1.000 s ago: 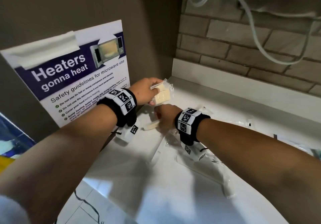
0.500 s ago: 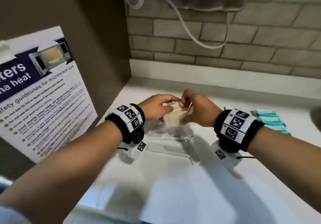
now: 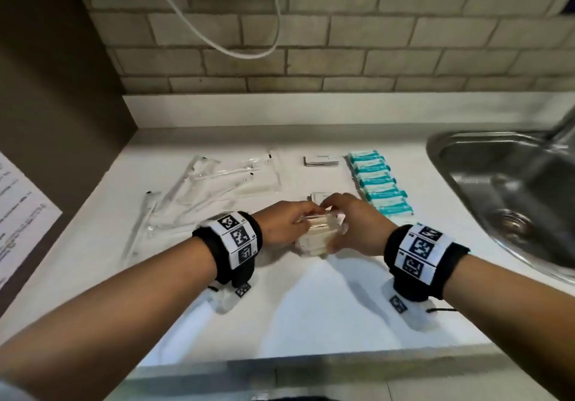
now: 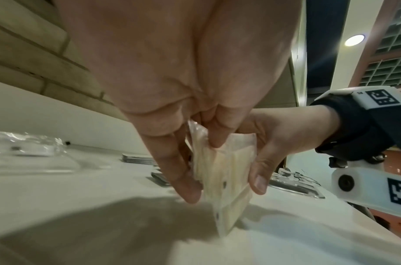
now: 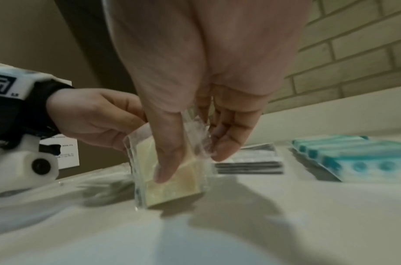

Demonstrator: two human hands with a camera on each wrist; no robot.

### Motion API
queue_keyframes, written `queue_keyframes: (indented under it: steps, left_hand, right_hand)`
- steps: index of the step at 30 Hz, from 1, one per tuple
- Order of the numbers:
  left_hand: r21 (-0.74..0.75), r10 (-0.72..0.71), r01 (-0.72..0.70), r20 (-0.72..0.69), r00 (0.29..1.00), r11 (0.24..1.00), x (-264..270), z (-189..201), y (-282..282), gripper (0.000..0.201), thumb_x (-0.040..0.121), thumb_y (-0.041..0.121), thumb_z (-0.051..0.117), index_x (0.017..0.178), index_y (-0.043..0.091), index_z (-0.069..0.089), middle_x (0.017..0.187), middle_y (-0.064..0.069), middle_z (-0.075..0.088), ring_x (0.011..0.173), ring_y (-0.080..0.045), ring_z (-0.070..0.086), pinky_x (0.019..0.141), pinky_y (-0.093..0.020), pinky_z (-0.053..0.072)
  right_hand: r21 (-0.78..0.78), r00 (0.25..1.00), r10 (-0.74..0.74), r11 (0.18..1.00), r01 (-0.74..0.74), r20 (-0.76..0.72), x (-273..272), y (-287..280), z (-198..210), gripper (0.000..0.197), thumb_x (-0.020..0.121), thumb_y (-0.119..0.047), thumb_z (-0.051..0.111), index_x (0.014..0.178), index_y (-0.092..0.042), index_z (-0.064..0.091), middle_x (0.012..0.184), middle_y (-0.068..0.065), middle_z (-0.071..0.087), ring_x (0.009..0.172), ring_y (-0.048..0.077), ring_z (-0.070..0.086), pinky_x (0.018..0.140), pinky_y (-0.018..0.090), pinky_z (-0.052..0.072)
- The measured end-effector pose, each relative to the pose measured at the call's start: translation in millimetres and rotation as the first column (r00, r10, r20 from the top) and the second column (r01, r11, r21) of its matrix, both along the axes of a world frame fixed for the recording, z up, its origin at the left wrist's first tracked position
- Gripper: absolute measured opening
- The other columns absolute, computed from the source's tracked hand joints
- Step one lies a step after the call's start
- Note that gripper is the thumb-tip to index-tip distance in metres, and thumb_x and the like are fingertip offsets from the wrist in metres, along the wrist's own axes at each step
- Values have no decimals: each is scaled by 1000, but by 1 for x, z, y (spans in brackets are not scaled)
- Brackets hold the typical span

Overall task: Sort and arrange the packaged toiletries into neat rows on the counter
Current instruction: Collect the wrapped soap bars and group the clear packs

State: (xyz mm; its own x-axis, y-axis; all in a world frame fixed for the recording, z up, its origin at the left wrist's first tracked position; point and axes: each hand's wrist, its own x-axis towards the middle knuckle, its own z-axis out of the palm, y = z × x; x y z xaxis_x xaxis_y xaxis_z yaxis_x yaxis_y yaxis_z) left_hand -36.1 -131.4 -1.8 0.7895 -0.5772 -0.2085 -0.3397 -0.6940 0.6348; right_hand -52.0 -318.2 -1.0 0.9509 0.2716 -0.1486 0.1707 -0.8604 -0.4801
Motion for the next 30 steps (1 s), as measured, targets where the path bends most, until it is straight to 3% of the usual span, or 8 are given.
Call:
queue_keyframes:
  steps: [3,7,11,14,18,21,25,30]
  left_hand:
    - [-40,-20,18,-26,999,999,-12,-5,-22,38,100,12,42,137,17,49,138,-3,55,124,-17,51,103,-23,38]
    - [-100,-45,38,-74,996,994,-26,-8,-42,41,96,23,56,134,11,46,120,2,58,106,-10,54,83,-8,40]
    - [41,-62,63,-12,998,997,-31,-18,-45,69,86,14,67,143,12,29,126,1,53,106,-10,52,87,-18,41]
    - [87,-26,24,20,999,996,-32,-21,-46,63,89,19,62,143,12,29,133,-4,53,114,-17,53,93,-26,43]
    - [318,-31,-4,103,994,948,-31,-23,-41,62,91,35,59,142,15,30,135,-8,41,114,-27,49,93,-35,42]
    - [299,12,-24,43,999,954,-30,-24,-40,62,91,34,59,140,16,28,131,-5,37,92,-23,55,80,-30,43]
    - [218,35,-48,63,997,975,-31,-25,-44,45,85,22,60,126,17,41,119,-1,42,90,-21,57,82,-35,49]
    - [217,0,-28,130,992,976,-31,-26,-42,36,84,20,58,117,19,45,106,4,39,86,-19,54,78,-33,47]
  right_hand:
    - [-1,1000,10,1000,-10,-13,-9,-16,-13,77,60,-18,88,128,-18,53,118,3,55,100,18,53,81,25,42]
    - [-15,998,57,998,-57,-26,-17,-30,-24,61,61,-22,82,115,-19,54,110,2,63,94,24,64,80,35,54]
    - [-76,996,91,993,-92,-9,-20,-38,-27,62,67,-32,80,118,-21,47,113,1,62,93,24,63,80,35,53]
    - [-127,990,141,981,-143,-25,-20,-37,-28,70,70,-40,79,126,-20,42,121,3,54,96,27,63,83,38,53]
    - [-153,982,185,970,-191,-48,-19,-35,-28,67,75,-39,77,128,-15,44,118,5,47,95,28,61,85,40,51]
    - [-75,979,196,977,-200,-56,-18,-36,-29,57,78,-30,74,124,-11,48,114,6,45,92,26,58,84,35,50]
    - [-22,971,237,971,-237,-22,-16,-39,-26,36,77,-18,73,110,-12,59,108,9,56,92,24,57,78,28,45]
    - [27,978,209,977,-209,7,-16,-41,-21,39,71,-16,76,107,-15,60,107,6,60,92,22,59,81,34,51]
